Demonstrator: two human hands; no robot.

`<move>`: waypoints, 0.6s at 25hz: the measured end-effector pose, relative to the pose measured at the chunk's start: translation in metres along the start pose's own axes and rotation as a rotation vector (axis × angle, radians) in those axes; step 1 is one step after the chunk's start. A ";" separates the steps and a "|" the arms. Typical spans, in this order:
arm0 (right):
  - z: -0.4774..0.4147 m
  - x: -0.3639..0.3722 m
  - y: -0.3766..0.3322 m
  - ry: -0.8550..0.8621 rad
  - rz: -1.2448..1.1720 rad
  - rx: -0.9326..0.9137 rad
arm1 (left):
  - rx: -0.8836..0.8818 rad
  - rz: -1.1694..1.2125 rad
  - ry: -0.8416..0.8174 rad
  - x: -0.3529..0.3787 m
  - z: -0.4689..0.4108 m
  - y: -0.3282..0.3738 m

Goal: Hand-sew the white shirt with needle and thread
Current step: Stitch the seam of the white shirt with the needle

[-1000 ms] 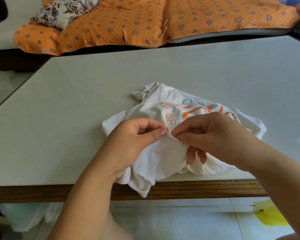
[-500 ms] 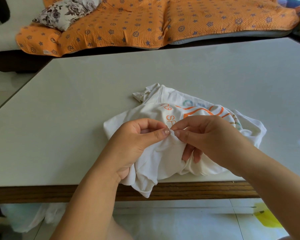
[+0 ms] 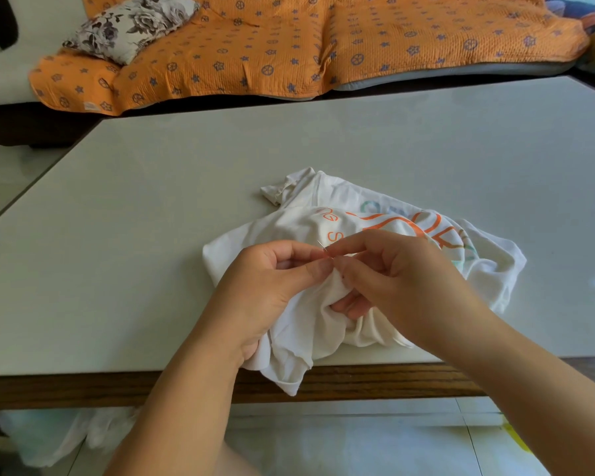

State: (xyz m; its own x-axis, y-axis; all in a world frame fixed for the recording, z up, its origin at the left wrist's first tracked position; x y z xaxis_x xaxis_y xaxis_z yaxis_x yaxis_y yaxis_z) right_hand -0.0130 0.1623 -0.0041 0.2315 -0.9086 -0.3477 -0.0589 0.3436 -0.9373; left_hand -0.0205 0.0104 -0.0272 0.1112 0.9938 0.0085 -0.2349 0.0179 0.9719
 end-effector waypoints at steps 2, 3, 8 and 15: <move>0.001 0.002 -0.001 0.019 0.013 -0.017 | -0.002 -0.019 0.001 0.000 0.000 -0.001; 0.001 0.002 -0.001 0.041 0.011 -0.024 | 0.001 -0.037 -0.001 0.001 0.001 0.000; -0.006 -0.016 -0.006 0.248 -0.115 -0.084 | 0.005 -0.120 0.037 -0.003 0.002 0.002; -0.021 -0.019 0.004 0.050 -0.901 0.090 | -0.039 -0.008 -0.057 0.001 0.003 0.001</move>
State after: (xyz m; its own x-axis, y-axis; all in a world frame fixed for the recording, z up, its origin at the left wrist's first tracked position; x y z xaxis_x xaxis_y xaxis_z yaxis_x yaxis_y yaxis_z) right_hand -0.0384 0.1757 -0.0023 0.1107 -0.8510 0.5134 0.2012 -0.4867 -0.8501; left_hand -0.0177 0.0114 -0.0255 0.1682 0.9856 0.0149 -0.2713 0.0318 0.9620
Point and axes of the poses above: each hand's wrist, its own z-axis away from the middle knuckle, its own x-axis out of the palm, y = z × x, the point moved 5 cm from there along -z, towards the middle knuckle, and after that the axes turned 2 degrees about -y, right-handed, at the moved point
